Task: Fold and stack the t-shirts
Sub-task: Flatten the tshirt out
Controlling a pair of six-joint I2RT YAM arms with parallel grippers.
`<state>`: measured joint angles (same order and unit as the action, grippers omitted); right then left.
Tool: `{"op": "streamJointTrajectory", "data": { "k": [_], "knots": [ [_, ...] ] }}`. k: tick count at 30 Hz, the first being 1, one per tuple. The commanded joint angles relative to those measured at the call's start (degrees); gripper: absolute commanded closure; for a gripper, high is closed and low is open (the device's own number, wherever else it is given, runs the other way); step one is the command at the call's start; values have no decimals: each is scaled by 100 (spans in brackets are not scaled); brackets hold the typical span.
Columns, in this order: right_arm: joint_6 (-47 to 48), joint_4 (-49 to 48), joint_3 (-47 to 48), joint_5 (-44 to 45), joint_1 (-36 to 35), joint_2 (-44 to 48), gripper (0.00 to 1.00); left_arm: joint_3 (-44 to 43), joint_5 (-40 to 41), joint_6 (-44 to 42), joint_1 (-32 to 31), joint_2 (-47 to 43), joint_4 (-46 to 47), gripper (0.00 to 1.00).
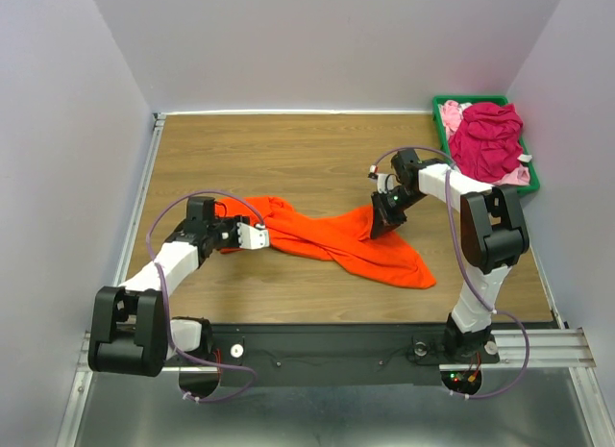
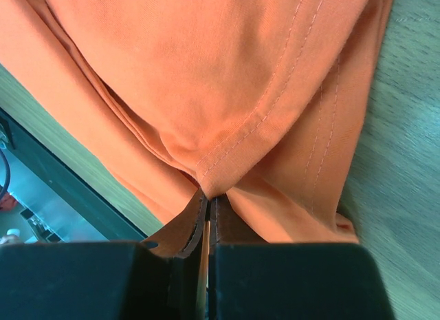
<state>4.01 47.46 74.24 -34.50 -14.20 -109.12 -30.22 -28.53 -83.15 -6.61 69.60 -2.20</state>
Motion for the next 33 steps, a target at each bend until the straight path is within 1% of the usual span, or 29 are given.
{"op": "streamJointTrajectory", "data": {
  "k": [1,2,5,6,10,14,16,17,19,23,26,29,30,31,32,33],
  "knots": [
    [-23,-26,152,22,49,75,99,-309,-126,150,81,44,185,65],
    [-32,-27,152,22,49,84,100,-335,-152,185,90,62,185,70],
    [-32,-27,152,22,66,75,99,-371,-179,221,99,80,185,76],
    [-23,-18,152,22,57,75,99,-380,-196,238,107,80,185,79],
    [-23,-27,152,22,75,75,99,-423,-258,221,107,123,97,85],
    [-23,-18,144,14,84,84,99,-502,-337,221,107,220,-9,86],
    [-23,-26,135,14,92,93,99,-511,-337,221,107,238,-18,80],
    [-14,-27,144,5,101,84,99,-511,-302,229,107,264,0,75],
    [-23,-18,152,-4,110,75,99,-520,-284,273,108,299,52,71],
    [-32,-18,170,-22,128,66,99,-546,-267,361,107,369,167,71],
    [-32,-18,170,-22,154,84,99,-608,-293,423,107,449,193,74],
    [-32,-26,170,-22,180,93,99,-704,-311,537,107,545,185,80],
    [-23,-9,179,-13,206,93,99,-740,-337,581,107,554,193,86],
    [-32,-9,188,-21,224,110,99,-783,-328,659,107,589,193,90],
    [-32,0,231,-22,268,128,99,-880,-363,843,116,581,185,100],
    [-41,0,258,-22,312,154,99,-959,-398,1001,151,572,193,100]
  ]
}}
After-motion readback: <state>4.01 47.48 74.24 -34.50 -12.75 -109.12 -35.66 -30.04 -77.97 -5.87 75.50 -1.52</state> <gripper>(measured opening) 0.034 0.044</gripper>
